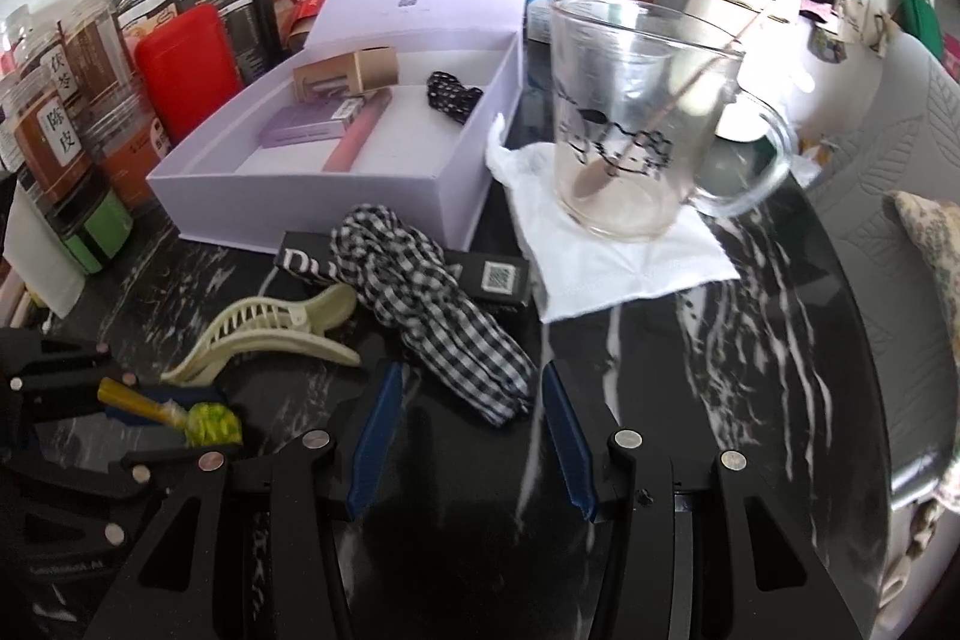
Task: Organize rigid objects
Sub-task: 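Grasp the lollipop with the left gripper while the right gripper reaches for the gingham scrunchie, then lift the lollipop with the left gripper while the right gripper grasps the gingham scrunchie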
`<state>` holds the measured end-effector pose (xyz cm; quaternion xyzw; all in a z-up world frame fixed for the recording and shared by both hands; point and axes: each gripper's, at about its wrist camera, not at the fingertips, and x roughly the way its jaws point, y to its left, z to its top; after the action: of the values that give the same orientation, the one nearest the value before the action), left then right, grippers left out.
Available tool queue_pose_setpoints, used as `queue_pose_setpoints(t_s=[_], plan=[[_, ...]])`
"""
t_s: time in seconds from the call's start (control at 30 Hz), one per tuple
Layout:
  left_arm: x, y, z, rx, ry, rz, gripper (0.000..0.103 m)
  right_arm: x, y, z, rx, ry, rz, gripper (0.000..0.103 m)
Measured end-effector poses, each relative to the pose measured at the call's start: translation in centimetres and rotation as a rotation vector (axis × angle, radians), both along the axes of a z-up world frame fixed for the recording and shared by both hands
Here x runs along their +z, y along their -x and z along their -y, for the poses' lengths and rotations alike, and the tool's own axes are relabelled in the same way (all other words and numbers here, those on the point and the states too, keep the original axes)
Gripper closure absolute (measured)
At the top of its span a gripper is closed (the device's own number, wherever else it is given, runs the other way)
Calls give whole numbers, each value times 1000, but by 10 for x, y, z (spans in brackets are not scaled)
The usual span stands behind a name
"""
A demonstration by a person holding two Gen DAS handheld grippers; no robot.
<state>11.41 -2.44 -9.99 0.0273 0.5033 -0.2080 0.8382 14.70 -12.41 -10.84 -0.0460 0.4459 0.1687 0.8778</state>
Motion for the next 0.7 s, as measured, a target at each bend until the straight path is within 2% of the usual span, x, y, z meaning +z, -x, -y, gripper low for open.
queue_pose_setpoints(t_s=[0.1,0.17,0.27,0.37,0.7], plan=[[1,4,-2,4,-2,0,77,-2,-7,-4,10,2,-3,55],[4,5,-3,9,-2,-5,77,-5,-10,-4,7,6,-10,70],[8,8,-6,13,7,-8,77,-6,-7,-3,13,-4,-14,76],[11,10,-6,12,16,-13,77,-4,-1,1,16,-23,-21,79],[19,25,-5,-14,10,-5,77,-3,35,23,-23,-53,-81,79]])
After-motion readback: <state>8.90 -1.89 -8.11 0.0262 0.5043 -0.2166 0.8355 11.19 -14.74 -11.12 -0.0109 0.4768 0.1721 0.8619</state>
